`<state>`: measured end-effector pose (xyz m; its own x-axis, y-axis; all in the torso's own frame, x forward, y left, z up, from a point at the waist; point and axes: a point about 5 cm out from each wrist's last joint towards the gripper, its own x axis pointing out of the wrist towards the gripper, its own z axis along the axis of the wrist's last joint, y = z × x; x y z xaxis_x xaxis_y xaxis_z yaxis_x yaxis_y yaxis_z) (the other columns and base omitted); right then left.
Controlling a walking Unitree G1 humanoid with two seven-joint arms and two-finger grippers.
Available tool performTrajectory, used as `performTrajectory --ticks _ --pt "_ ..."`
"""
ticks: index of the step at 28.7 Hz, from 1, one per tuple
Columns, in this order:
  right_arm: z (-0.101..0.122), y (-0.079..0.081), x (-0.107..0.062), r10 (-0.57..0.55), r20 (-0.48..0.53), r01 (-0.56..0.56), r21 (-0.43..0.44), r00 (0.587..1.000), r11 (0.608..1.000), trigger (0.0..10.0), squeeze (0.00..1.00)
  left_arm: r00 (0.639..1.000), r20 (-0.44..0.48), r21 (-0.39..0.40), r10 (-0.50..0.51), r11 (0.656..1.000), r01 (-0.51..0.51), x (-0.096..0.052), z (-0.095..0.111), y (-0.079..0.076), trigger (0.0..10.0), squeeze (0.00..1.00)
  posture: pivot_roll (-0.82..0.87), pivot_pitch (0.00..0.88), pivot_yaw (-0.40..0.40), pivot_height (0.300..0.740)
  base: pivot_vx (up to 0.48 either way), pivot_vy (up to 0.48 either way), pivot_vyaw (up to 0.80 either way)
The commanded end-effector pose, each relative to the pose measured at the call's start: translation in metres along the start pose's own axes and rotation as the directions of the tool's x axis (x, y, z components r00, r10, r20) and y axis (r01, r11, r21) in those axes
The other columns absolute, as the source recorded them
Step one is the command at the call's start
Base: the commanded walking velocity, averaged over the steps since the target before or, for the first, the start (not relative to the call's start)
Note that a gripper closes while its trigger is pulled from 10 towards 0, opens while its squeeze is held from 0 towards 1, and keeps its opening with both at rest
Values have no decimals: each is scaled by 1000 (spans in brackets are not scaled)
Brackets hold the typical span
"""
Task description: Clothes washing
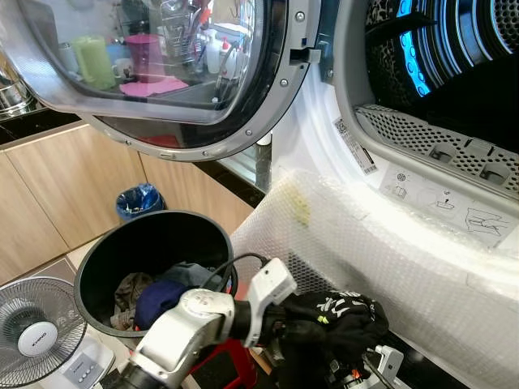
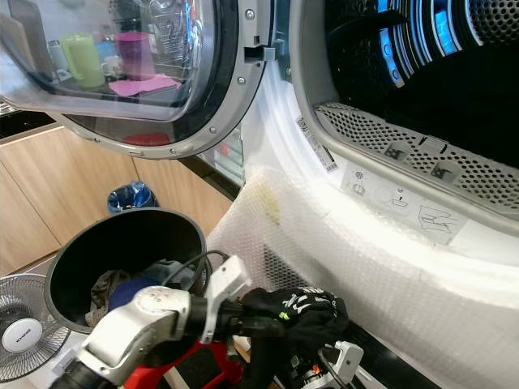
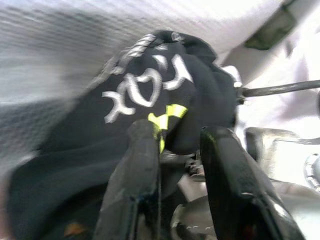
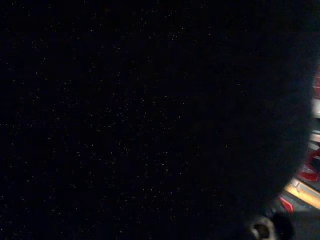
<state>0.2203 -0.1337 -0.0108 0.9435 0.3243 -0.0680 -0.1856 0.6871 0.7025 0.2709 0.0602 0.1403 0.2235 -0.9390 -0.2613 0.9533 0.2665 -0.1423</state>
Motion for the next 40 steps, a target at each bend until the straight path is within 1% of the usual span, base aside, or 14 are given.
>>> performTrajectory --ticks 1,10,12,14,15,19,21,22,23,26,29,33,38,40 --pt "-6 15 11 7 58 -11 59 998 998 0 0 998 6 61 59 996 -59 -12 8 3 10000 1000 221 0 5 740 0 0 0" --pt "4 11 7 1 86 -4 30 996 1000 0 0 929 70 176 363 912 -370 -55 26 24 10000 1000 228 34 1 740 0 0 0" --pt "6 10 1 9 84 -10 8 996 1000 0 0 869 110 168 483 853 -495 -74 23 28 10000 1000 227 49 -1 740 0 0 0" --pt "11 10 -5 17 102 -16 -4 995 1000 0 0 781 132 155 610 766 -624 -89 17 37 10000 1000 225 59 -6 740 0 0 0" --pt "17 13 -10 39 121 -37 -24 992 999 0 0 641 176 121 747 630 -767 -107 12 50 10000 1000 226 65 -7 740 0 0 0" --pt "29 24 -19 116 137 -108 -65 984 992 0 0 402 195 49 895 400 -915 -133 5 71 10000 1000 224 72 -15 740 0 0 0" --pt "40 37 -26 190 146 -179 -86 971 980 0 0 321 211 19 923 324 -946 -142 1 77 10000 890 221 73 -16 740 0 0 0" --pt "48 44 -31 237 149 -224 -103 960 969 0 0 286 215 4 934 292 -956 -143 -2 79 10000 0 211 74 -14 740 0 0 0" --pt "57 53 -38 291 154 -274 -121 944 954 0 0 251 222 0 942 257 -966 -145 -5 79 10000 0 202 75 -12 740 0 0 0" --pt "70 66 -50 355 158 -336 -135 921 932 0 0 215 245 52 945 209 -977 -146 -9 79 10000 0 194 79 -9 740 0 0 0" --pt "81 87 -69 461 113 -440 -170 880 882 0 0 127 245 30 961 124 -992 -153 -14 81 10000 0 191 78 -12 740 0 0 0" --pt "99 108 -76 539 154 -511 -190 828 839 0 0 110 245 32 963 106 -994 -154 -17 85 10000 0 181 81 -14 740 0 0 0" --pt "150 148 -76 670 276 -604 -291 690 742 0 0 109 242 35 964 103 -994 -151 -22 88 10000 0 174 79 -8 740 0 0 0" --pt "180 163 -61 698 316 -605 -351 642 715 0 0 119 238 41 964 113 -993 -146 -24 89 10000 0 168 74 -4 740 0 0 0"
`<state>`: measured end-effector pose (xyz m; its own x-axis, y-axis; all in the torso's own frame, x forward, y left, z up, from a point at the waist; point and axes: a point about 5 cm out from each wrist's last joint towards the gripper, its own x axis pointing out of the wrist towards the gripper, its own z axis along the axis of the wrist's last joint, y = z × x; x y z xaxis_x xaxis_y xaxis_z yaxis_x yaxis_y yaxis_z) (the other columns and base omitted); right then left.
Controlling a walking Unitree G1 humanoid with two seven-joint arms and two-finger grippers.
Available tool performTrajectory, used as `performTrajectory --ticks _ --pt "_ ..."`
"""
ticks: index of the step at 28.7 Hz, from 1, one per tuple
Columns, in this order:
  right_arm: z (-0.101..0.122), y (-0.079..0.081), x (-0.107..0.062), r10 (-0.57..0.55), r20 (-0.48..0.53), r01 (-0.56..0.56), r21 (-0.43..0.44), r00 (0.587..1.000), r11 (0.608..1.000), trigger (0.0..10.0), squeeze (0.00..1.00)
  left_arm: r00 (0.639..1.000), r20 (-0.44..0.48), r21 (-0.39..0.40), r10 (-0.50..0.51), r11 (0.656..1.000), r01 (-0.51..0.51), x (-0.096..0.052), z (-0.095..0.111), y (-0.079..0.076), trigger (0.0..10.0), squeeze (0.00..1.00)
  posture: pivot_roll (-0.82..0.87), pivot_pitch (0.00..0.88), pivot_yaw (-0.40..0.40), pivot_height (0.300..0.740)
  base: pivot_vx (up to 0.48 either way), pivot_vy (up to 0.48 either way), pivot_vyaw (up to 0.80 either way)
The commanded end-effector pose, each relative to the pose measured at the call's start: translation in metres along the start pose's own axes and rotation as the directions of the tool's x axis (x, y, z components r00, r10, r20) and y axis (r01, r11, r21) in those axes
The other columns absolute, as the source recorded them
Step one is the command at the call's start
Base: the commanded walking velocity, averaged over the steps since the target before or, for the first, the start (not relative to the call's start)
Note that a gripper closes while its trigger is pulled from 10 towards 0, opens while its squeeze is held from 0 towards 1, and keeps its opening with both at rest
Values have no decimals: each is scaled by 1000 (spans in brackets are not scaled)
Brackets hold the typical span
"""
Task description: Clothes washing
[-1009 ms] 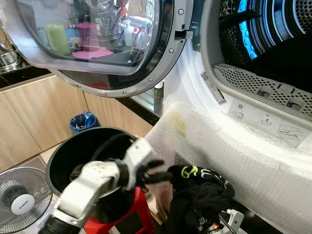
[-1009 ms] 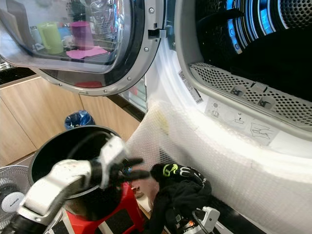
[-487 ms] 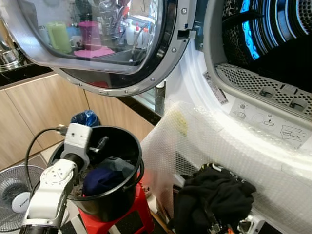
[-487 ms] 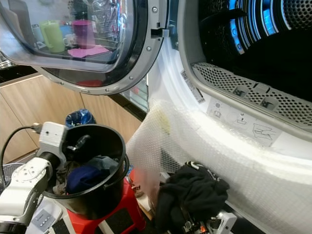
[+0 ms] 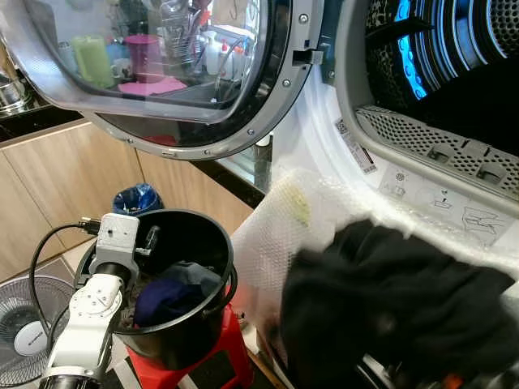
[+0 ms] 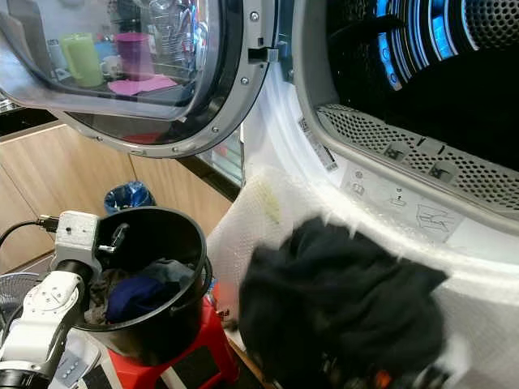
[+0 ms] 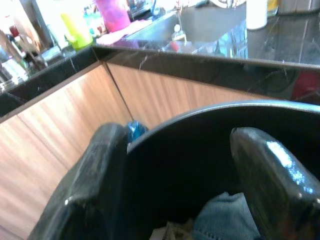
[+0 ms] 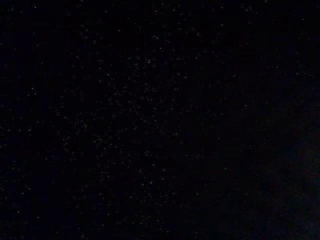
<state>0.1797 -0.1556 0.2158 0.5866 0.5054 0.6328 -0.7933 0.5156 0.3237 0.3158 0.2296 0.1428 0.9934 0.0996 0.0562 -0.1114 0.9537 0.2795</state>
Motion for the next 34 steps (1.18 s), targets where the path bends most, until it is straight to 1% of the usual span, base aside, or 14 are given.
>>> performTrajectory --ticks 1,10,14,15,17,18,22,23,26,28,29,30,31,34 --pt "16 3 12 19 47 -18 -25 999 1000 0 0 1000 5 3 -5 1000 5 2 1 -3 10000 0 168 74 -4 740 0 0 0" --pt "96 -15 95 225 120 -198 -198 967 960 0 0 1000 4 -6 -30 1000 30 2 -4 -11 10000 0 161 72 -14 740 0 0 0" --pt "127 -26 134 229 164 -187 -236 960 954 0 0 999 6 -8 -35 999 35 3 -5 -13 10000 0 145 68 -12 740 0 0 0" --pt "141 -30 157 239 173 -193 -245 955 950 0 0 999 5 -10 -38 999 38 3 -5 -14 10000 0 138 66 -11 740 0 0 0" --pt "147 -31 170 240 159 -193 -261 958 946 0 0 999 6 -11 -41 999 41 3 -5 -16 10000 0 136 64 -12 740 0 0 0" --pt "154 -36 191 215 128 -166 -314 968 935 0 0 999 7 -15 -45 999 45 4 -5 -18 10000 0 133 62 -12 740 0 0 0" --pt "170 -48 217 137 138 -85 -332 981 939 0 0 999 8 -20 -52 998 52 4 -5 -20 10000 0 133 62 -12 740 0 0 0" --pt "180 -62 235 13 140 35 -335 990 942 0 0 999 6 -24 -53 998 53 4 -5 -21 10000 0 134 60 -18 740 0 0 0" --pt "188 -83 250 -209 109 235 -359 972 903 0 0 998 4 -26 -58 998 58 3 -6 -24 10000 0 134 62 -18 740 0 0 0" --pt "196 -98 250 -380 141 405 -366 914 838 0 0 998 5 -29 -65 997 65 3 -7 -26 10000 0 134 55 -19 740 0 0 0" --pt "200 -105 247 -459 160 483 -400 874 779 0 0 998 5 -30 -65 997 65 2 -7 -27 10000 0 137 51 -21 740 0 0 0" --pt "216 -117 233 -602 254 650 -384 757 655 0 0 998 3 -37 -62 997 62 2 -8 -27 10000 0 141 48 -29 740 0 0 0" --pt "222 -121 227 -643 291 703 -365 709 610 0 0 998 2 -40 -61 997 61 2 -8 -28 10000 0 141 48 -29 740 0 0 0" --pt "243 -138 195 -773 410 869 -328 485 371 0 0 998 3 -45 -60 997 60 1 -8 -30 10000 0 151 43 -41 740 0 0 0"
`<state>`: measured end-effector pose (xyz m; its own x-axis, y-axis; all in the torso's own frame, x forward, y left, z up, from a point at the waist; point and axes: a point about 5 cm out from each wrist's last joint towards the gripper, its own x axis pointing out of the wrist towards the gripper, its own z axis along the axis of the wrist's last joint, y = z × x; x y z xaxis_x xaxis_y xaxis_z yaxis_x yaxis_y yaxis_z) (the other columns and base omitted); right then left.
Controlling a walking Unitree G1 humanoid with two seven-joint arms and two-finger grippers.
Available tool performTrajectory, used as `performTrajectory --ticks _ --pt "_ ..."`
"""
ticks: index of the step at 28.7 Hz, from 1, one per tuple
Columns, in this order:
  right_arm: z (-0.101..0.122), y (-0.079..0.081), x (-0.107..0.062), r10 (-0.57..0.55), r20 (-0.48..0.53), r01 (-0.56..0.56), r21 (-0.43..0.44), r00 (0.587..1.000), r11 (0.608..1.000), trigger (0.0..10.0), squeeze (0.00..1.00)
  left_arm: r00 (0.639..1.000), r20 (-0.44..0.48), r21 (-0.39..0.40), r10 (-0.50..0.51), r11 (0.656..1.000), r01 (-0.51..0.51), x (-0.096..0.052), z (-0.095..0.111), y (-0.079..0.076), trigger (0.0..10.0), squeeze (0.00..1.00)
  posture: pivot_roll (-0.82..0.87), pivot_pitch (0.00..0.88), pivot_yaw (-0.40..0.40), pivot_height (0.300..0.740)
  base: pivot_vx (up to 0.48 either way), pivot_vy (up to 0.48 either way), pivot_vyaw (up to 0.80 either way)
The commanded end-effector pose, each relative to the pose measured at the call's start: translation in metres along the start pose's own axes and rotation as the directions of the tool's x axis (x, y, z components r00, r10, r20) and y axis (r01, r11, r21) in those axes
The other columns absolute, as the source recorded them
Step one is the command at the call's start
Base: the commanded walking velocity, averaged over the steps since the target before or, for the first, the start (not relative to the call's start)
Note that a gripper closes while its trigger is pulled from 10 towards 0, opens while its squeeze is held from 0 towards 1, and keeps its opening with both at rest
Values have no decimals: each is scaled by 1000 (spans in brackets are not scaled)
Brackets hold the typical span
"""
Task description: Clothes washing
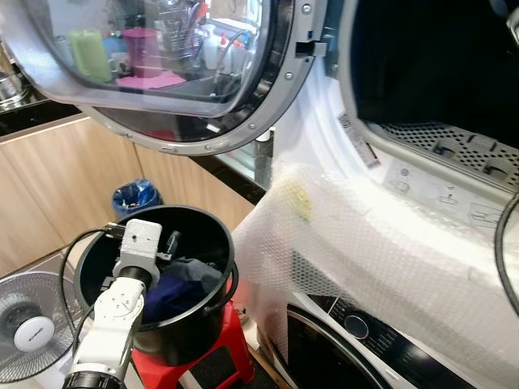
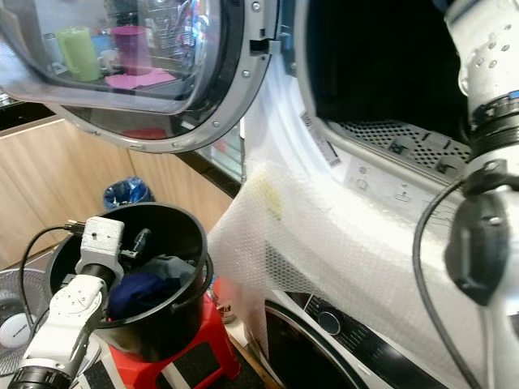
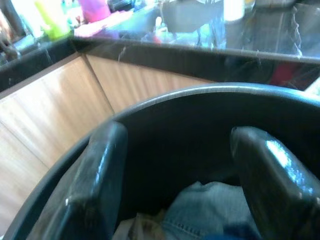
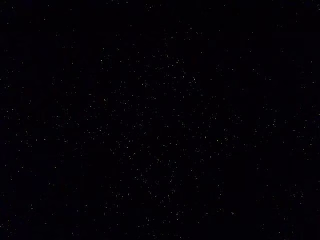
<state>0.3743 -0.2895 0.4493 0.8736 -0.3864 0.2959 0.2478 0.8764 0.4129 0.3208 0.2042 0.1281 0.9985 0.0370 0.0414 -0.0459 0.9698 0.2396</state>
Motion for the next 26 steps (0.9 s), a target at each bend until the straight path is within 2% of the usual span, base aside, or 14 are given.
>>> performTrajectory --ticks 1,3,4,8,9,10,11,15,21,26 --pt "20 -21 -1 -154 83 159 -54 984 986 0 0 1000 -2 -9 7 1000 -7 -2 -2 -2 10000 0 155 44 -40 740 0 0 0" --pt "18 -37 -2 -243 91 251 -94 966 963 0 0 1000 -11 -12 9 1000 -9 -3 -3 -3 10000 0 156 43 -43 740 0 0 0" --pt "13 -47 -2 -282 87 291 -129 956 948 10000 0 1000 -20 -9 1 1000 -1 -3 -5 -4 10000 0 156 41 -43 740 0 0 0" --pt "-3 -59 -2 -292 51 296 -200 955 934 10000 0 999 -43 -6 -24 1000 24 -3 -7 -8 10000 0 155 43 -29 740 0 0 0" --pt "-10 -61 -2 -290 33 290 -205 956 935 10000 788 999 -40 -6 -30 1000 30 -3 -7 -8 10000 0 152 44 -25 740 0 0 0" --pt "-12 -62 -2 -291 24 289 -201 957 936 10000 1000 999 -38 -6 -34 999 34 -3 -7 -9 10000 0 152 44 -25 740 0 0 0" --pt "-16 -63 -2 -286 10 282 -200 958 938 10000 1000 999 -37 -6 -39 999 38 -3 -6 -9 10000 0 151 41 -21 740 0 0 0" --pt "-25 -67 -3 -291 -5 278 -282 957 918 10000 1000 998 -36 -11 -58 998 58 -1 -4 -14 10000 0 135 38 -11 740 0 0 0" --pt "-24 -68 -3 -282 -3 270 -271 960 924 10000 1000 997 -36 -17 -64 998 63 -1 -3 -15 10000 0 133 43 -11 740 0 0 0" --pt "-23 -68 -3 -278 0 266 -294 961 918 10000 1000 997 -38 -13 -69 998 68 1 -3 -13 10000 0 136 35 4 740 0 0 0"
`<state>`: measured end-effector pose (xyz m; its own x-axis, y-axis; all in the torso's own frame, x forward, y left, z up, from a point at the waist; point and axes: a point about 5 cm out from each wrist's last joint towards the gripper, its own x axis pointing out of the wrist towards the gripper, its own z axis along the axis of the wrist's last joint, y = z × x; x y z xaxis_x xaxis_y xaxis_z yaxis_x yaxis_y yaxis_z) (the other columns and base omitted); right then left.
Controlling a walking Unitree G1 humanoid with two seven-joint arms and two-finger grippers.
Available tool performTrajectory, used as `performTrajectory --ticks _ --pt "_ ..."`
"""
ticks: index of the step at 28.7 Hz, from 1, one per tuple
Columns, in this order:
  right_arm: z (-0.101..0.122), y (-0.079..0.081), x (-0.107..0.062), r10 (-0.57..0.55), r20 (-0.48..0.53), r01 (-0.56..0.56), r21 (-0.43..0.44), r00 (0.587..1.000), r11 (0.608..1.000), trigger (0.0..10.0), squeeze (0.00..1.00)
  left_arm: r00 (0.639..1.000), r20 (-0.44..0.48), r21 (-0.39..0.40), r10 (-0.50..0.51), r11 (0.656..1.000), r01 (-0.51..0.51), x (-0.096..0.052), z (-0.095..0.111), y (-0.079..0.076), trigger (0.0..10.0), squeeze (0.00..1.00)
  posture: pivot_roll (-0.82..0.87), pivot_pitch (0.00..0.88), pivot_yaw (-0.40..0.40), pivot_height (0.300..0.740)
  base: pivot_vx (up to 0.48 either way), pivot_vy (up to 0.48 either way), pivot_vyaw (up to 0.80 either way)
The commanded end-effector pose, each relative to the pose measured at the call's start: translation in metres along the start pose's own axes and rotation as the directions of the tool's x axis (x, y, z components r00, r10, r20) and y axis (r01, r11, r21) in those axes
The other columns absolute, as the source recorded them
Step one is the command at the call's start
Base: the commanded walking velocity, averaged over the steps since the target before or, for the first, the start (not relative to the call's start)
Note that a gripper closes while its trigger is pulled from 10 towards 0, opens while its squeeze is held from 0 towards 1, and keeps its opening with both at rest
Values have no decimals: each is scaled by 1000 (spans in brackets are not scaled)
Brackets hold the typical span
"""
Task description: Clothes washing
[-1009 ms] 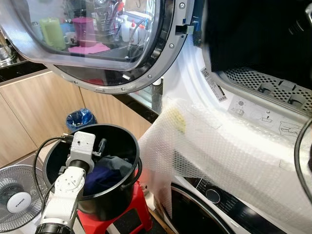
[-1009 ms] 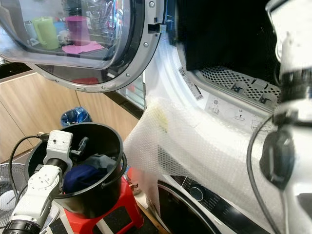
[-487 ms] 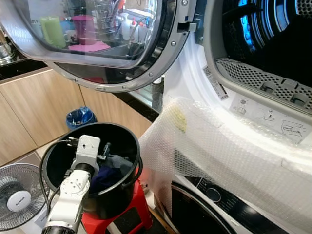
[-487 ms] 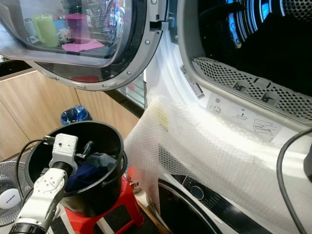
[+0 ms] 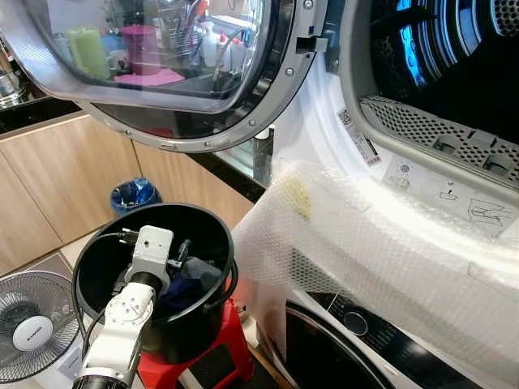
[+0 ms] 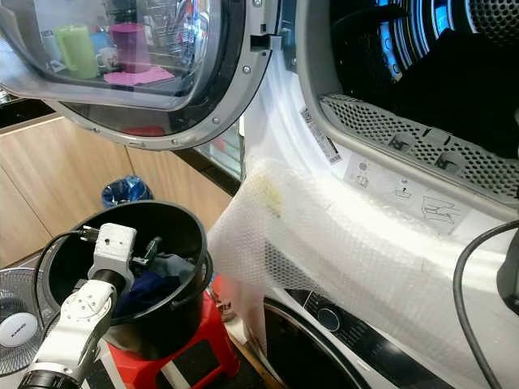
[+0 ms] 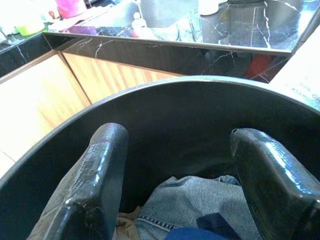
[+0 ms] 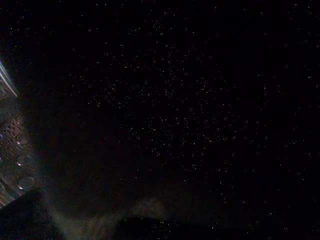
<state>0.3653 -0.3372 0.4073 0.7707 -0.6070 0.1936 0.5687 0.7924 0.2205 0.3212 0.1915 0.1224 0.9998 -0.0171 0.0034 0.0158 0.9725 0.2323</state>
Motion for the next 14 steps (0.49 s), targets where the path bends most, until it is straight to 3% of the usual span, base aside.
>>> performTrajectory --ticks 1,6,14 --pt "-7 -5 1 -10 -25 9 -29 1000 1000 10000 1000 1000 -12 -2 -8 1000 8 2 0 1 10000 0 138 32 5 740 0 0 0" --pt "-11 -10 2 -25 -41 23 -36 999 999 10000 1000 1000 -9 -8 0 1000 0 3 3 2 10000 0 142 45 -1 740 0 0 0" --pt "14 -5 1 24 37 -20 -84 999 996 10000 1000 1000 -22 -27 7 1000 -8 2 1 2 10000 0 136 46 -2 740 0 0 0"
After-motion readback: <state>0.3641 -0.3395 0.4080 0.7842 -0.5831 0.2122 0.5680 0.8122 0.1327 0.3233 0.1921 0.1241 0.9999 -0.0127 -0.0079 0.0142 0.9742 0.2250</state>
